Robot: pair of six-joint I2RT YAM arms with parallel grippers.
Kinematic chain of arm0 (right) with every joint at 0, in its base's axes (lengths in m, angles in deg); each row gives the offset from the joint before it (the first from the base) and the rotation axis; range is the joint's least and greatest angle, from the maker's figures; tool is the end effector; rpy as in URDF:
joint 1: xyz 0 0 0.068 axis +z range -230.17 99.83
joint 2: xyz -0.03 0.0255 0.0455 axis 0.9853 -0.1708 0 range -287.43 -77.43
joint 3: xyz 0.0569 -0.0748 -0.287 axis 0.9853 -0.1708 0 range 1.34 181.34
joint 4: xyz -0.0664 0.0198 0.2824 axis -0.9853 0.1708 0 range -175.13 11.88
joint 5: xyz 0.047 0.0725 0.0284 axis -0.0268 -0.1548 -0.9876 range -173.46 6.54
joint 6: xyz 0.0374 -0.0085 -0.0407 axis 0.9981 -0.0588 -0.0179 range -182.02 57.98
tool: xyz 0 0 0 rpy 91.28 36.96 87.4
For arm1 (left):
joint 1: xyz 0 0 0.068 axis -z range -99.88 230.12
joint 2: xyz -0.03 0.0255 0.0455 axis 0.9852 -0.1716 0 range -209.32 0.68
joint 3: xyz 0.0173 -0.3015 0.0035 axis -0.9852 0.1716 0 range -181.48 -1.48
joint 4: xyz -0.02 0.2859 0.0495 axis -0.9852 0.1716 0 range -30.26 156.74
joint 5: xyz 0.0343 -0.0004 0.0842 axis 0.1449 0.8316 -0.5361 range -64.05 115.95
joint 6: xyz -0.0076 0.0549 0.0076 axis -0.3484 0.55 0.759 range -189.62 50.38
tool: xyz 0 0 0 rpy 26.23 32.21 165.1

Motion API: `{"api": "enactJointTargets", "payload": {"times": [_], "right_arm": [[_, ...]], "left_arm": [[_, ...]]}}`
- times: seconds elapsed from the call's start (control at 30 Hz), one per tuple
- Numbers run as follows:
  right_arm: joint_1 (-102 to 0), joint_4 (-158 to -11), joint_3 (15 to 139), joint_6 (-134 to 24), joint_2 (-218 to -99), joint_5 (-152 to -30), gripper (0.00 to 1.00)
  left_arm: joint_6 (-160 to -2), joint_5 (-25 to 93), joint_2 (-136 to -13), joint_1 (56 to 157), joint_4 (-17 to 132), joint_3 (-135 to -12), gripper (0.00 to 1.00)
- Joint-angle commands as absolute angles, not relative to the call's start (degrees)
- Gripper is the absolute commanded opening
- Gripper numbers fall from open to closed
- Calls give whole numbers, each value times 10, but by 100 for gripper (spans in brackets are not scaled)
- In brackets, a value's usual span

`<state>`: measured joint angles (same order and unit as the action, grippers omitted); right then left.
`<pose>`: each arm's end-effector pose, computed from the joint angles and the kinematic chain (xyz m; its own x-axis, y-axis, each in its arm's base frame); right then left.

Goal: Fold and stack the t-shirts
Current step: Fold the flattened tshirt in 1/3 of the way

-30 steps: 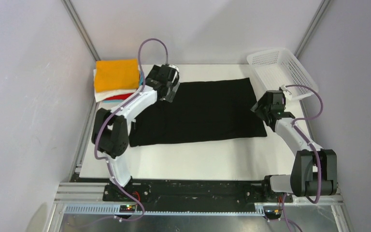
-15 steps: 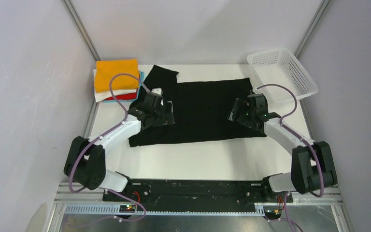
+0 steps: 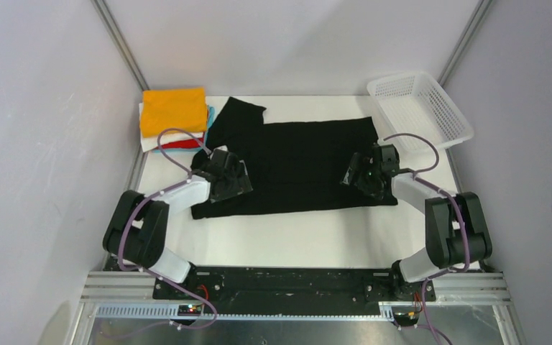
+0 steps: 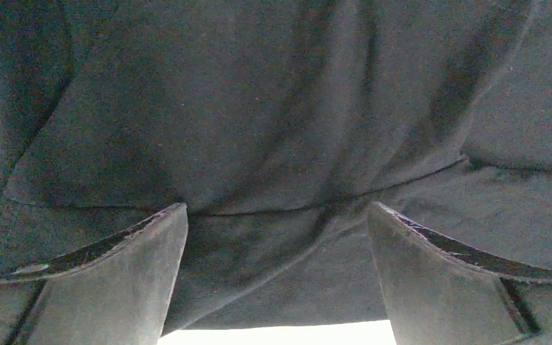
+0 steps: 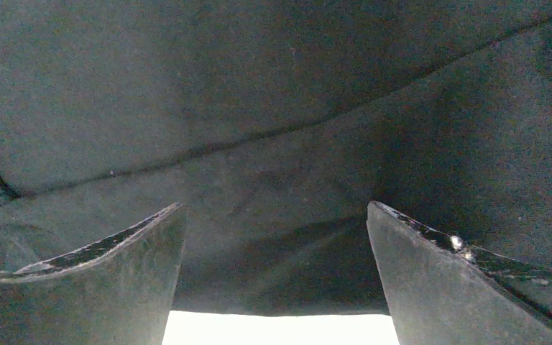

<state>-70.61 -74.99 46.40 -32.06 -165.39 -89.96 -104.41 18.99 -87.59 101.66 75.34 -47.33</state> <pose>0.3150 0.0574 0.1736 -0.7986 0.3686 -0.4758 0.1923 0.9053 0.3787 0.2947 -0.1112 0.1701 -0.8218 -0.2845 -0.4936 -0.1999 0.9553 -0.2178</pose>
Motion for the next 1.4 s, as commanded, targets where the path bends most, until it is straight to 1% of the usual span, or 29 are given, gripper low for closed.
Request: {"api": "enactJointTargets", "payload": {"times": [0.0,0.13,0.3,0.37,0.5,0.6,0.67,0.77,0.93,1.07,1.17,1.27,1.33,1.37], "right_arm": [[-710,-689,402,-310,-1590,-885,99],[-701,-648,354,-304,-1520,-888,99],[-682,-594,298,-269,-1416,-891,99],[-671,-548,280,-245,-1367,-878,99],[-654,-486,252,-200,-1255,-841,99],[-646,-460,230,-167,-1189,-846,100],[-635,-450,220,-144,-1165,-852,99],[-615,-401,217,-103,-1138,-803,99],[-569,-353,221,-55,-1080,-773,99],[-544,-339,232,-45,-1059,-759,99],[-528,-363,277,-77,-1062,-732,100],[-519,-423,334,-131,-1079,-713,99],[-519,-465,362,-174,-1098,-703,99],[-519,-480,370,-203,-1112,-699,99]], "left_arm": [[-1085,206,-823,1013,765,-403,100],[-1117,240,-762,1030,766,-334,100],[-1176,225,-653,1080,803,-249,100],[-1206,216,-604,1097,823,-223,100],[-1244,204,-538,1114,875,-197,100],[-1259,184,-500,1119,915,-198,100],[-1266,187,-478,1127,931,-200,100],[-1285,183,-442,1142,963,-199,100],[-1295,152,-411,1146,1031,-215,100],[-1271,147,-400,1147,1035,-243,100],[-1232,129,-397,1148,1035,-307,100],[-1196,98,-416,1149,1033,-381,100],[-1177,67,-445,1147,1028,-459,100],[-1159,49,-473,1144,1023,-477,100]]}}
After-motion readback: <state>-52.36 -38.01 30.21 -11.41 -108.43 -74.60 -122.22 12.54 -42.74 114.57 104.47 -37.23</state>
